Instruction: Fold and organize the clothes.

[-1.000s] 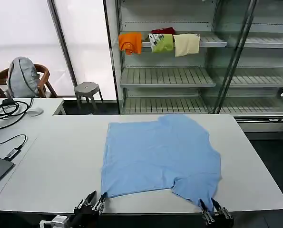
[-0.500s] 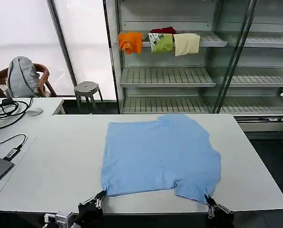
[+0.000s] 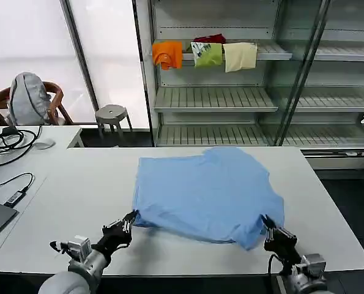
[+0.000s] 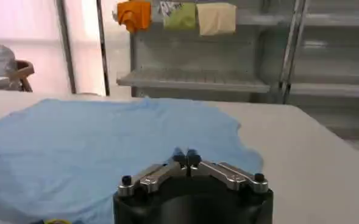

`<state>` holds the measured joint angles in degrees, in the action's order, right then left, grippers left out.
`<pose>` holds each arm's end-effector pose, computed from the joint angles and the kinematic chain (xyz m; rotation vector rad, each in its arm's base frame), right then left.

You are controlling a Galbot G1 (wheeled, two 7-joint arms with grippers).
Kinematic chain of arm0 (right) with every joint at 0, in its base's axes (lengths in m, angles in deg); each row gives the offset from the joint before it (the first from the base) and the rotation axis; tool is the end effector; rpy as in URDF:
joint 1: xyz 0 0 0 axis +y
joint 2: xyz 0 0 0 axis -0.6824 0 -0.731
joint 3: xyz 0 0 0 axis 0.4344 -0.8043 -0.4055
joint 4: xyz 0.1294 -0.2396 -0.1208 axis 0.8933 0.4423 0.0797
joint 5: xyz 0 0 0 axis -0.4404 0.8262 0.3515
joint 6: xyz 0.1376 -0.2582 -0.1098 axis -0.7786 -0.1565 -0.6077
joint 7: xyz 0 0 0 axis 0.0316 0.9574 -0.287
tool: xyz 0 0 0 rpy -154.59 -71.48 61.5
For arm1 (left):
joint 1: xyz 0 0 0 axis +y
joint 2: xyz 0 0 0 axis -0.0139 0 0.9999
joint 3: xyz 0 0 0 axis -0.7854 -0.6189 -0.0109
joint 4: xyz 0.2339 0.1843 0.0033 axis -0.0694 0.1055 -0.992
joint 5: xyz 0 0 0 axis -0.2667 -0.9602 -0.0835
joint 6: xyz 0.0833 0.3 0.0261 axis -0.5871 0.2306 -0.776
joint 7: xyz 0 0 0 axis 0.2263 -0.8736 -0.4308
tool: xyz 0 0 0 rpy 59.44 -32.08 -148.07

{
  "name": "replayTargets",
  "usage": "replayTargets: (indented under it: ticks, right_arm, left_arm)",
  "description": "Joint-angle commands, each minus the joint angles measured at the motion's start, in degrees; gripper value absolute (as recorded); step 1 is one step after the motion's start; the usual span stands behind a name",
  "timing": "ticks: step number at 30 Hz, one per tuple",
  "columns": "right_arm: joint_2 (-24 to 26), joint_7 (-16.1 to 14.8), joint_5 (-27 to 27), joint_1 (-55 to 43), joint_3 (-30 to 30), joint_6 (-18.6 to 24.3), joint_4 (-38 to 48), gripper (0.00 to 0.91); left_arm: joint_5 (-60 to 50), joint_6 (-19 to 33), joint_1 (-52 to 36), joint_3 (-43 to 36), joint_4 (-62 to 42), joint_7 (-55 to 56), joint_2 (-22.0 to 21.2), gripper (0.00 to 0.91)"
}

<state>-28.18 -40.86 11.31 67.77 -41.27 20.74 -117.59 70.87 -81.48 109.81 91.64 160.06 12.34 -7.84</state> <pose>0.2069 -0.0614 -0.2098 0.1439 -2.8937 0.0543 0.2050 0.0394 -0.1992 -0.4212 -2.7422 0.1387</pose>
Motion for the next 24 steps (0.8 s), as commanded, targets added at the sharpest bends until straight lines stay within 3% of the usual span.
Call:
replayTargets:
  ticks: [1,24]
  right_arm:
    - [0.05,0.40,-0.67,-10.23,-1.71,-1.43,6.41,0.000]
    - [-1.19,-0.72,3.08,-17.94,-7.18,-0.12,17.46,0.000]
  left_arm:
    - [2.06,0.64,-9.14,-1.09,-7.35,-2.23,-0.15,0.010]
    - [2.46,2.77,-18.79,-5.00,-19.68,-3.93,0.47,0.010]
